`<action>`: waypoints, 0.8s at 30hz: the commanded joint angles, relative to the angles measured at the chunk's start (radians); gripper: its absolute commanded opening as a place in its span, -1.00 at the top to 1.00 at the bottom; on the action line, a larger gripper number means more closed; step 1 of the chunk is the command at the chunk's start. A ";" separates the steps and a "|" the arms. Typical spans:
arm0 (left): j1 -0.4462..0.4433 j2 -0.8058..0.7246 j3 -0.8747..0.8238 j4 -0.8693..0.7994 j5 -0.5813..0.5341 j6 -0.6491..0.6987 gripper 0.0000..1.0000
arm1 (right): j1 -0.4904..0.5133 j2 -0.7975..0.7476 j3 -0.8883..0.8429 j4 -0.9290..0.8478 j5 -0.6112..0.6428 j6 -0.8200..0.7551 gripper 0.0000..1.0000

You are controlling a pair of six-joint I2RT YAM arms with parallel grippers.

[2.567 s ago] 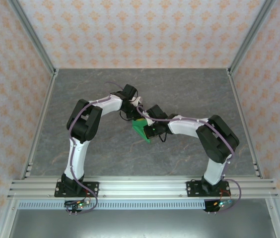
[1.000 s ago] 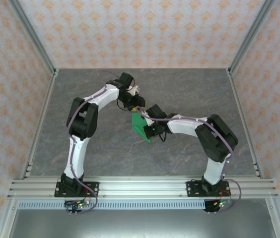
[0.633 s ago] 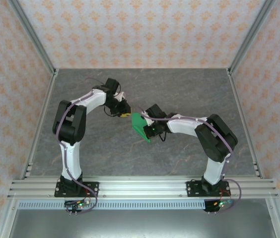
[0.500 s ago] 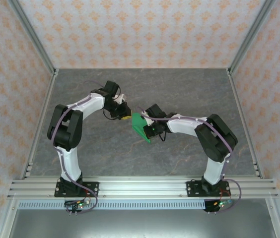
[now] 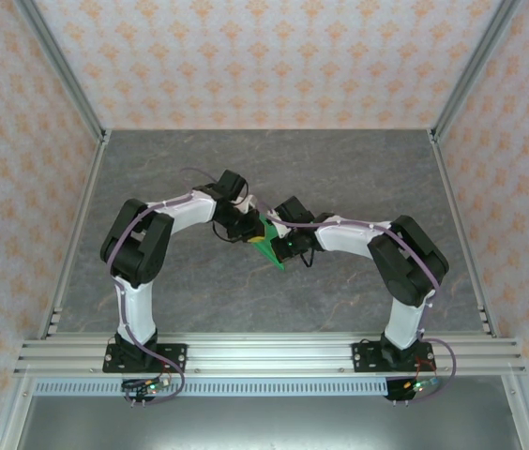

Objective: Fold a paper plane with a square sheet of paper (fold left side to right side)
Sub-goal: Third fold the triangle at the center of the table.

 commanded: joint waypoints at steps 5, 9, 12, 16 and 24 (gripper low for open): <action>-0.006 0.029 -0.024 0.013 -0.017 -0.009 0.84 | 0.000 0.051 -0.020 -0.112 0.040 -0.016 1.00; -0.007 0.042 -0.054 0.010 -0.048 -0.001 0.85 | 0.000 0.048 -0.020 -0.115 0.040 -0.017 1.00; -0.006 0.056 -0.068 0.003 -0.071 0.007 0.85 | 0.001 0.046 -0.017 -0.115 0.039 -0.016 1.00; -0.007 0.067 -0.082 -0.008 -0.102 0.014 0.87 | -0.001 0.035 -0.014 -0.109 0.033 -0.002 1.00; -0.007 0.079 -0.115 -0.021 -0.150 0.024 0.90 | -0.041 -0.085 0.050 -0.091 0.005 0.116 0.66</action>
